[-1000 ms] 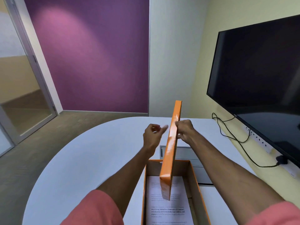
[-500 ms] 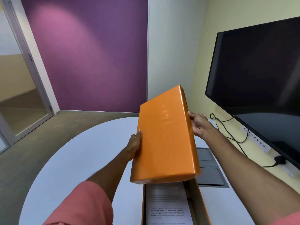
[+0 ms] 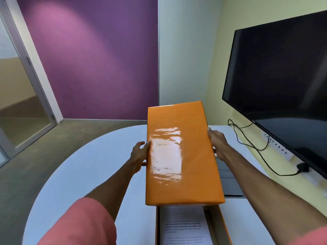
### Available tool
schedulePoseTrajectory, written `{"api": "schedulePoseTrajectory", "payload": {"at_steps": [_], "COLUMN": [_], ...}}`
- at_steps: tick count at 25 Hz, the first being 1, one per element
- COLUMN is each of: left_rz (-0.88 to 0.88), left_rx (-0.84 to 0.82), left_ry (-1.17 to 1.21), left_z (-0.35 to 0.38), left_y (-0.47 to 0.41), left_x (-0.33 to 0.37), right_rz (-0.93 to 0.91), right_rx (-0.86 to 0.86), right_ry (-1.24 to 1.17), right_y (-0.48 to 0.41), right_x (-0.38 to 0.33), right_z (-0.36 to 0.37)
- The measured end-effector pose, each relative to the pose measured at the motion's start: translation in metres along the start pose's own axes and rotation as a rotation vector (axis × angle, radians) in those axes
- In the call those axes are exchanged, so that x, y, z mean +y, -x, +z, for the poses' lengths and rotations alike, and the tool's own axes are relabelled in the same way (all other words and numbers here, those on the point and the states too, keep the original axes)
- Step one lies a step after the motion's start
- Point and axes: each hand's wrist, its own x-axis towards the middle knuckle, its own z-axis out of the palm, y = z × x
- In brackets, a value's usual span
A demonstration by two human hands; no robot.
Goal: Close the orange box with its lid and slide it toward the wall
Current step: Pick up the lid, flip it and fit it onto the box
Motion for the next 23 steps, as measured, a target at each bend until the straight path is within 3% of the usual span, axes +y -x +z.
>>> {"api": "schedulePoseTrajectory", "payload": {"at_steps": [4, 10, 17, 23], "left_rz": [0.050, 0.068, 0.119, 0.076], "left_rx": [0.000, 0.160, -0.037, -0.104], "left_ry": [-0.045, -0.045, -0.345, -0.403], "left_z": [0.006, 0.028, 0.041, 0.052], "left_y": [0.002, 0.021, 0.045, 0.052], "left_x": [-0.003, -0.027, -0.087, -0.131], "right_rz": [0.005, 0.022, 0.082, 0.134], "right_rx": [-0.092, 0.020, -0.074, -0.089], "right_ry": [0.188, 0.286, 0.293, 0.393], "right_y": [0.003, 0.023, 0.050, 0.067], "right_x": [0.026, 0.073, 0.125, 0.160], "right_z": [-0.012, -0.013, -0.020, -0.028]}}
